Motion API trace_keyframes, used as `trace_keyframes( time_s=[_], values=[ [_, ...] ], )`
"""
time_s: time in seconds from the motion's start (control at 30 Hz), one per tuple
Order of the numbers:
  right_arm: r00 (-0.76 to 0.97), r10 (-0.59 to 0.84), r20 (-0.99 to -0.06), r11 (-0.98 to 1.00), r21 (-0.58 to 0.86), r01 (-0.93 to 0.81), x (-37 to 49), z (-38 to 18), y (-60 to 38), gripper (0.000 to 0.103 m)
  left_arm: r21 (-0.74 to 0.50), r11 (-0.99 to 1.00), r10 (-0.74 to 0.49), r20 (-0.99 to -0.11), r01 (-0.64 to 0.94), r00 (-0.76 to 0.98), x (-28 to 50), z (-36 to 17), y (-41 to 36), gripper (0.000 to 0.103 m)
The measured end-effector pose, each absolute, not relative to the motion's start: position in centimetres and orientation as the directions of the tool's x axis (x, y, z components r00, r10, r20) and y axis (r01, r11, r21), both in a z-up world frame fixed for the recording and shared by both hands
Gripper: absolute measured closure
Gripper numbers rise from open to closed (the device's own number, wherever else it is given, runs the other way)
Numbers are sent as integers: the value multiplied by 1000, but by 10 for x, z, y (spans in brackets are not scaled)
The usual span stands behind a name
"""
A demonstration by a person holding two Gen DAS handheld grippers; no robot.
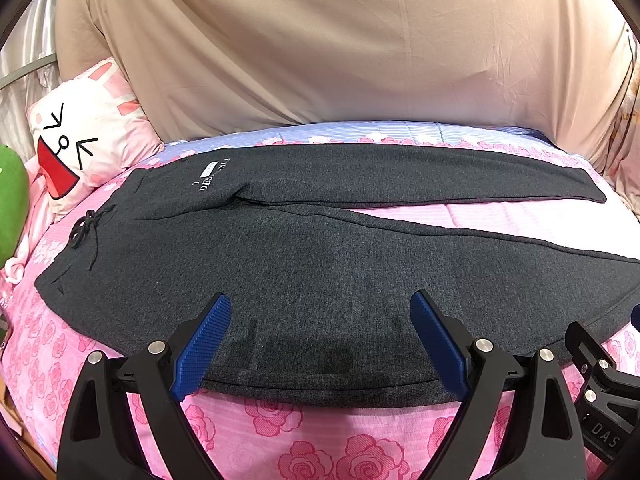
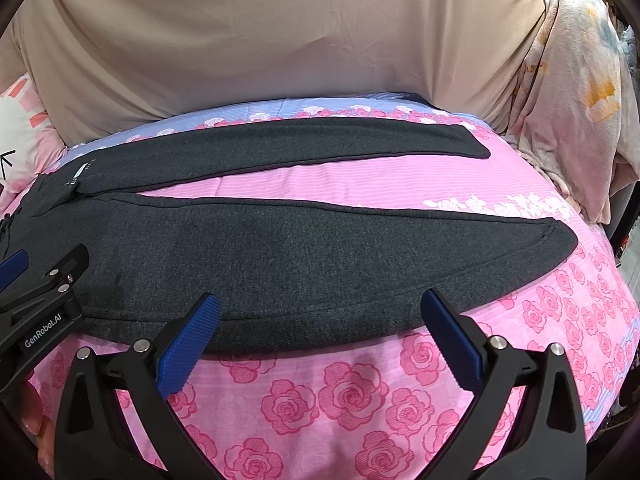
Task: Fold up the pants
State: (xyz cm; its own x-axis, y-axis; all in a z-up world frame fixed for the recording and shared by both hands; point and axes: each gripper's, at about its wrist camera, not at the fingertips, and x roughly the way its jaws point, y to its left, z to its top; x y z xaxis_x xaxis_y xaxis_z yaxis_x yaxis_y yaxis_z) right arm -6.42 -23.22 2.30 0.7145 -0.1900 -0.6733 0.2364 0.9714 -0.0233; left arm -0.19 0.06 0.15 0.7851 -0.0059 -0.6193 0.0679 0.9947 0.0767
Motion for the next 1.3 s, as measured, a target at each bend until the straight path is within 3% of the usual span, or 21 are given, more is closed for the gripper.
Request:
trace_keyframes(
  time_s=[0.2, 0.33, 0.5, 0.7, 0.77, 0.8, 0.87, 1.03, 1.2, 1.3],
  values=[
    [705, -145, -694, 979, 5, 206, -61, 21, -233, 5, 64, 996, -12, -619, 66, 785, -2, 1, 3, 14],
    [772, -45, -634, 992, 65, 112, -77, 34, -243, 5, -11, 997, -67, -617, 77, 784, -8, 4, 17, 14],
    [809, -202, -552, 979, -141, 149, -73, 69, -293, 5, 5, 998, -56, -536, 70, 843, -24, 28, 45, 14],
    [771, -207, -602, 977, -92, 190, 8, 75, -415, 5, 21, 999, -18, -474, 32, 880, 9, 76, 103, 11],
    [739, -233, -633, 970, -91, 227, 46, 68, -451, 12, 49, 999, 31, -459, -10, 888, 35, 86, 128, 11],
    [726, -220, -651, 970, -72, 230, 64, 63, -467, 27, 70, 997, 69, -457, -42, 887, 46, 87, 135, 11],
    [703, -187, -686, 970, -16, 243, 93, 51, -495, 37, 111, 988, 148, -484, -107, 863, 84, 87, 160, 11],
    [677, -128, -725, 959, 83, 271, 159, 29, -534, 37, 6, 982, 154, -623, -191, 767, 175, 74, 232, 11],
    [619, -177, -765, 953, 25, 303, 211, 8, -541, 21, -28, 940, 227, -692, -340, 685, 255, 51, 291, 11],
    [582, -166, -796, 956, 14, 292, 229, -4, -544, 17, -14, 926, 246, -736, -378, 631, 295, 32, 309, 11]
  ],
)
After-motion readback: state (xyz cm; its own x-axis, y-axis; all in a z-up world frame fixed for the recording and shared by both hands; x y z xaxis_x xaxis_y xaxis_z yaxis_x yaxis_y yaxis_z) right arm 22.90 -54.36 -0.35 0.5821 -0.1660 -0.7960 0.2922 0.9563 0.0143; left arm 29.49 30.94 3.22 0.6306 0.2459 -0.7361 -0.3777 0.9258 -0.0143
